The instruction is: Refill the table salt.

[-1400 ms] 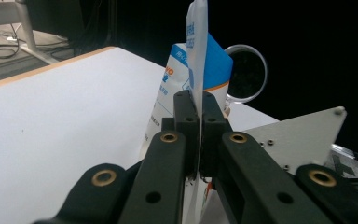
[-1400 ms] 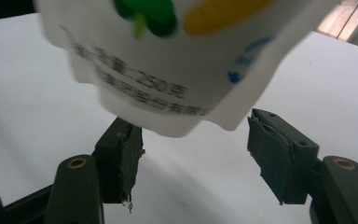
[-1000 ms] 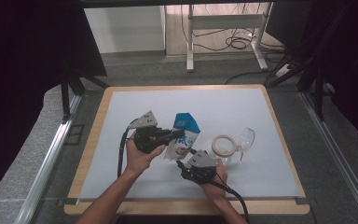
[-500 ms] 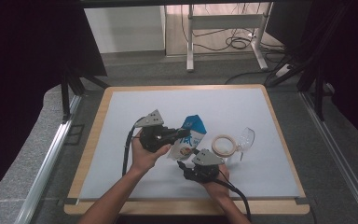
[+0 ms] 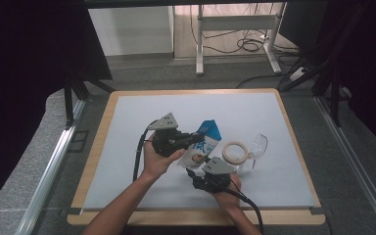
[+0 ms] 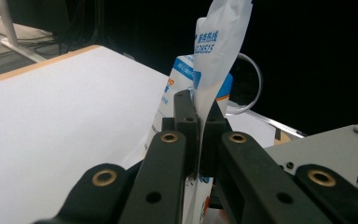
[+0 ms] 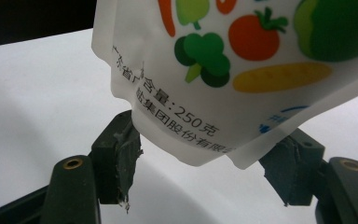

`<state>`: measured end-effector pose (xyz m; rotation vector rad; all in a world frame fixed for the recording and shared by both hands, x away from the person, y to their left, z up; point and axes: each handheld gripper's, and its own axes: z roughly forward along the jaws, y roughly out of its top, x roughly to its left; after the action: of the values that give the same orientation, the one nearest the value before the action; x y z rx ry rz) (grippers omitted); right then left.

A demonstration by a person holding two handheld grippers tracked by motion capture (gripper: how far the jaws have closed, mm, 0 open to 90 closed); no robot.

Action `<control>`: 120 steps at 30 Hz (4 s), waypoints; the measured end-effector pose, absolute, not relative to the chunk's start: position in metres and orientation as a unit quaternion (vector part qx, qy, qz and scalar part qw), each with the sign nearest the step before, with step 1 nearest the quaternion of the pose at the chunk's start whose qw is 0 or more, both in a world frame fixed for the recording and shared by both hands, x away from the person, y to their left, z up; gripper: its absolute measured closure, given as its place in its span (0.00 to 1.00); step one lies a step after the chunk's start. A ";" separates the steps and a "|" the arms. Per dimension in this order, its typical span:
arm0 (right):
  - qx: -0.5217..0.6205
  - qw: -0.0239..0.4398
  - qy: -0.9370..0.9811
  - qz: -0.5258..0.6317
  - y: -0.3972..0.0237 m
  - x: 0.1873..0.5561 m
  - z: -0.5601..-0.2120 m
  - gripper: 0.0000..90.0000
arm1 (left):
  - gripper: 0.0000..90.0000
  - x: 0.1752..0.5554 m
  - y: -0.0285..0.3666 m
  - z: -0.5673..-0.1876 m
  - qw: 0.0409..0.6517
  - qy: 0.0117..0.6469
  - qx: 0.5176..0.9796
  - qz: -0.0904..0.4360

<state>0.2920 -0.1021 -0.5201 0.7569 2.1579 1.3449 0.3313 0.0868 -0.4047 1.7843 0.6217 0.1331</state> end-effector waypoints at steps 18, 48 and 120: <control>0.286 0.263 0.788 0.477 -0.104 0.291 -0.527 0.38 | 1.00 0.333 0.079 -0.406 0.585 0.259 0.767 0.048; 0.326 0.198 0.772 0.509 -0.111 0.292 -0.524 0.46 | 1.00 0.358 0.062 -0.400 0.551 0.272 0.788 0.040; 0.377 0.159 0.738 0.537 -0.112 0.294 -0.527 0.50 | 1.00 0.377 0.009 -0.389 0.450 0.246 0.857 0.054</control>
<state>0.2942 -0.1117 -0.5267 1.0766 2.1089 1.5347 0.3766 0.0094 -0.3895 2.1197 0.6077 0.1339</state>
